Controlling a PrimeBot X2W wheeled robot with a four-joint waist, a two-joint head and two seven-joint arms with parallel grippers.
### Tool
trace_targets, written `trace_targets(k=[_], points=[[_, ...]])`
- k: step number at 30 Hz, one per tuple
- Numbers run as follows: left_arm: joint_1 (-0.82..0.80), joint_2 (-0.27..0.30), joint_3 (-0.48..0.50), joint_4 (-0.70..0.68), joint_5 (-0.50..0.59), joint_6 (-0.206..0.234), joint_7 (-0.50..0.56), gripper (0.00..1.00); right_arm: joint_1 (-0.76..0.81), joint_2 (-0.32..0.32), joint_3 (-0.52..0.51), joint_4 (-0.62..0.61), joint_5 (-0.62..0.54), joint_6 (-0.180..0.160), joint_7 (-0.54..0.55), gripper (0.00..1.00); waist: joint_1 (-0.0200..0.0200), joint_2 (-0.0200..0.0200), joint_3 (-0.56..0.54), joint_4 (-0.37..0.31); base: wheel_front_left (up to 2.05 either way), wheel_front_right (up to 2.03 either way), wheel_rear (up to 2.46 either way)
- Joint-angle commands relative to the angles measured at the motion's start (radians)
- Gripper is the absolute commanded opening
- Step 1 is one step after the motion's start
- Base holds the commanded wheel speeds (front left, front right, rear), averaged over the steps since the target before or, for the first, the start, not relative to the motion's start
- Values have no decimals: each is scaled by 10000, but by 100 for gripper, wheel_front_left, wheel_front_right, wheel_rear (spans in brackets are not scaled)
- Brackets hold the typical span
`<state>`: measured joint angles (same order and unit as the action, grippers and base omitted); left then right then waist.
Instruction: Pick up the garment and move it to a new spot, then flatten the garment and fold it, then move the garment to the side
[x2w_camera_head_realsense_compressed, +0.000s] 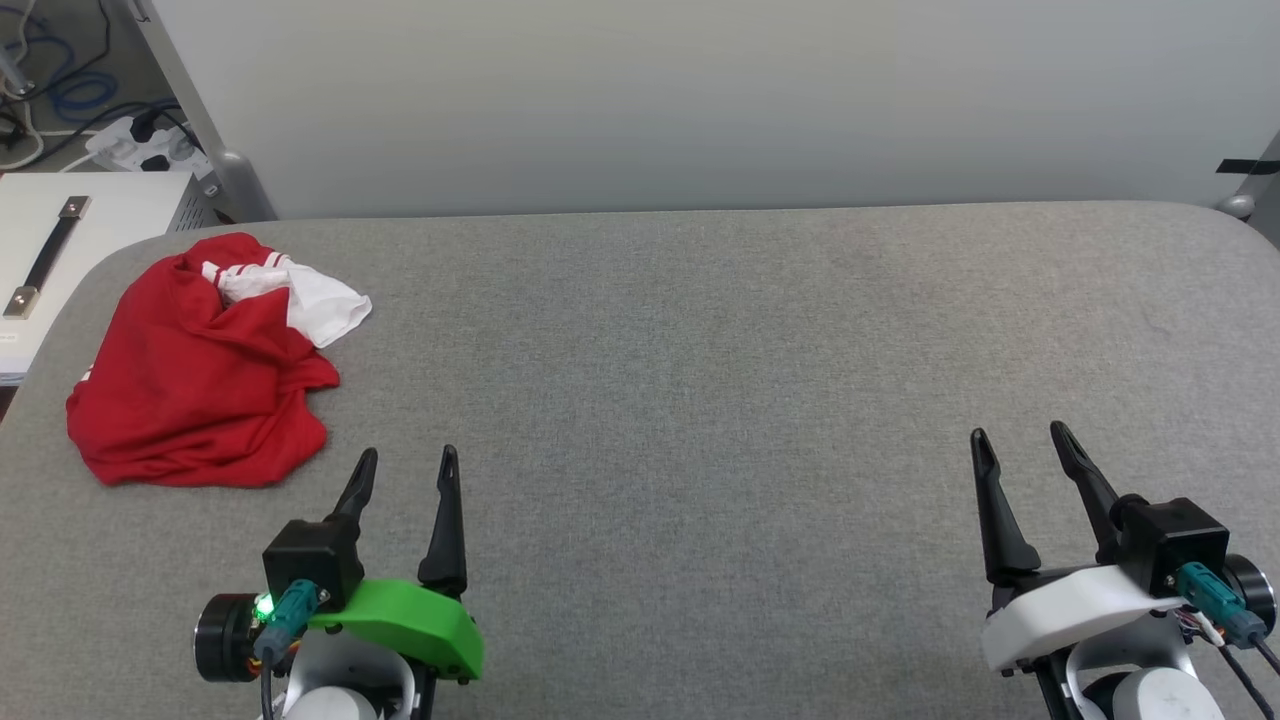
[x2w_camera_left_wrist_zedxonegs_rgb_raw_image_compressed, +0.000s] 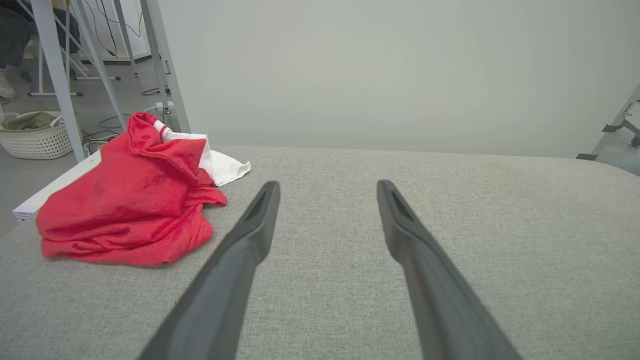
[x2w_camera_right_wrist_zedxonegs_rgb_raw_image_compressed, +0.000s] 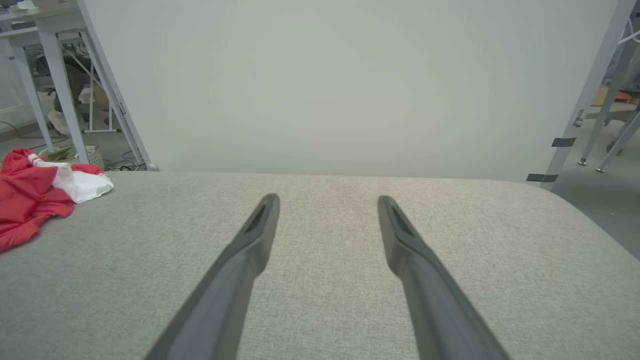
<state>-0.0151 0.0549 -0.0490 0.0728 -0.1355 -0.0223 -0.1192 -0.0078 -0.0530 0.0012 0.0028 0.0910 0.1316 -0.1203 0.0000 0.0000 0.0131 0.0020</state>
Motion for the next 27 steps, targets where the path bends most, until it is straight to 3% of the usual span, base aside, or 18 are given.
trace_targets(k=[1, 27], points=[[-32, -24, -23, 74, -107, -46, -114, 100, -35, 13, 27, 33, 75, -5, -121, 100, 0, 0, 7, -3, 0, 0, 0], [-199, -33, -398, 1160, -616, -190, -651, 100, -166, 19, 89, 1225, 438, -7, -650, 100, 0, 0, 131, -5, 0, 0, 0]])
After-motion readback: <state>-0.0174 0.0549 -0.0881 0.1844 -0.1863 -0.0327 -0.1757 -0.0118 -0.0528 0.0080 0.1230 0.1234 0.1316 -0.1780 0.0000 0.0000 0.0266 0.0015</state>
